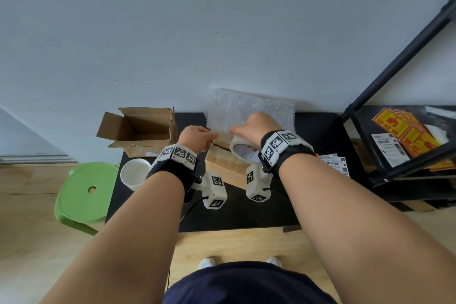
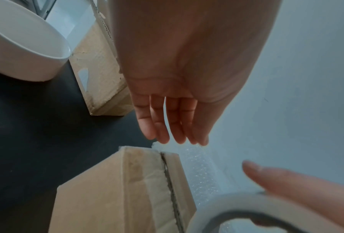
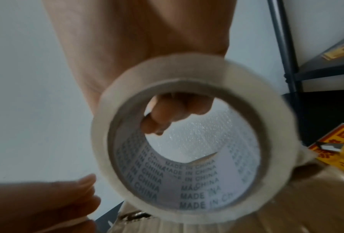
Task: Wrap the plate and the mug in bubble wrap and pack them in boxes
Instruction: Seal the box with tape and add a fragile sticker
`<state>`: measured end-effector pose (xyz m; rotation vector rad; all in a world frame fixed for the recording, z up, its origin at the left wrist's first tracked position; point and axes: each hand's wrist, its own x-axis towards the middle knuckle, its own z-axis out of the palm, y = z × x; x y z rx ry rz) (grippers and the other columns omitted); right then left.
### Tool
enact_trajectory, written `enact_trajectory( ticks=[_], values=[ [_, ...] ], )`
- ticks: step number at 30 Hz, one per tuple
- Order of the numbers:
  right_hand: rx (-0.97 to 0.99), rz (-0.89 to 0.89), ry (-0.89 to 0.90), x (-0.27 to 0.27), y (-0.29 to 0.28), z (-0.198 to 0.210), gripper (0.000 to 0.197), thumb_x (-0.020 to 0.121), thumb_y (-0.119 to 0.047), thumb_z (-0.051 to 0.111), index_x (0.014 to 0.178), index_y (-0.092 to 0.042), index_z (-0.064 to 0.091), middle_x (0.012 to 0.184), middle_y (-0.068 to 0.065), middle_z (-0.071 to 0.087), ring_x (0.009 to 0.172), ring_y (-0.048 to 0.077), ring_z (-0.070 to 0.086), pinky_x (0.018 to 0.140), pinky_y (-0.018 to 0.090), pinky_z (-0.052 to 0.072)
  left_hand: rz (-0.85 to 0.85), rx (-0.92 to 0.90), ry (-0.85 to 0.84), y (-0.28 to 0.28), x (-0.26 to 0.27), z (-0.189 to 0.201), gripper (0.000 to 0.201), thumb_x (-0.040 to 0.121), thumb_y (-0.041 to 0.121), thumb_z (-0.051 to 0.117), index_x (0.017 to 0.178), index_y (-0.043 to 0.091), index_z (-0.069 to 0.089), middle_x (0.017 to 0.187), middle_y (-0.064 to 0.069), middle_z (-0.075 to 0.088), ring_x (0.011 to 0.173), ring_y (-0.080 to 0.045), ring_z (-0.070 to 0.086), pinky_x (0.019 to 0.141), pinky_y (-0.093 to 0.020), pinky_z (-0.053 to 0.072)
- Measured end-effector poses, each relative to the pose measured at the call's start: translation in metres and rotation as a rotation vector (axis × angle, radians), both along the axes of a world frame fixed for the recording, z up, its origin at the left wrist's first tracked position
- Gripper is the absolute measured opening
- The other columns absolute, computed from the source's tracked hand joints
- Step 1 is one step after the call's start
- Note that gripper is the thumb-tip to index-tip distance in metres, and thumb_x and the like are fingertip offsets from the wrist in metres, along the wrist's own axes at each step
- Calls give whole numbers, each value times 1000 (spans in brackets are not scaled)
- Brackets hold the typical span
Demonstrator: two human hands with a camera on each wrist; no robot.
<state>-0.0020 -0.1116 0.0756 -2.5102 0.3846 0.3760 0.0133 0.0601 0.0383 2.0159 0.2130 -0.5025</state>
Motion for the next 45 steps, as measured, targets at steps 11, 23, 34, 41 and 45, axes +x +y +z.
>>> enact_trajectory(
  ticks=[11, 23, 34, 41, 45],
  values=[
    [261, -118, 38, -19, -13, 6, 32, 83, -43, 62, 83, -11, 62, 78, 4, 60, 67, 18, 55, 61, 27, 40, 58, -226, 121, -11, -1, -8, 20, 98, 3, 49, 79, 2, 53, 77, -13, 62, 68, -18, 61, 72, -28, 56],
    [-234, 77, 67, -18, -1, 8, 33, 80, -41, 63, 63, -16, 50, 59, -1, 50, 53, 17, 50, 49, 23, 34, 219, -326, 137, -4, -1, -25, 27, 98, -3, 44, 75, 8, 51, 80, -10, 61, 70, -19, 62, 72, -29, 54],
    [-157, 104, 55, -7, 2, 9, 44, 81, -56, 62, 66, -16, 51, 64, -1, 53, 58, 17, 54, 52, 26, 35, 249, -80, 109, 7, 5, -37, 28, 96, 9, 49, 113, -10, 60, 77, -10, 66, 66, -21, 60, 76, -40, 55],
    [-231, 118, 61, 4, 22, 2, 34, 83, -39, 62, 63, -16, 49, 60, -1, 49, 53, 18, 50, 50, 24, 35, 233, -11, 146, 16, 6, -46, 30, 96, 13, 52, 114, -9, 61, 71, -6, 61, 58, -16, 57, 56, -25, 48],
    [-236, 114, 57, 7, 22, -2, 29, 82, -37, 62, 66, -14, 53, 64, 1, 54, 58, 18, 55, 52, 25, 39, 156, 149, 125, 15, 5, -52, 29, 94, 24, 57, 101, -1, 70, 91, -16, 71, 80, -28, 67, 79, -37, 57]
  ],
)
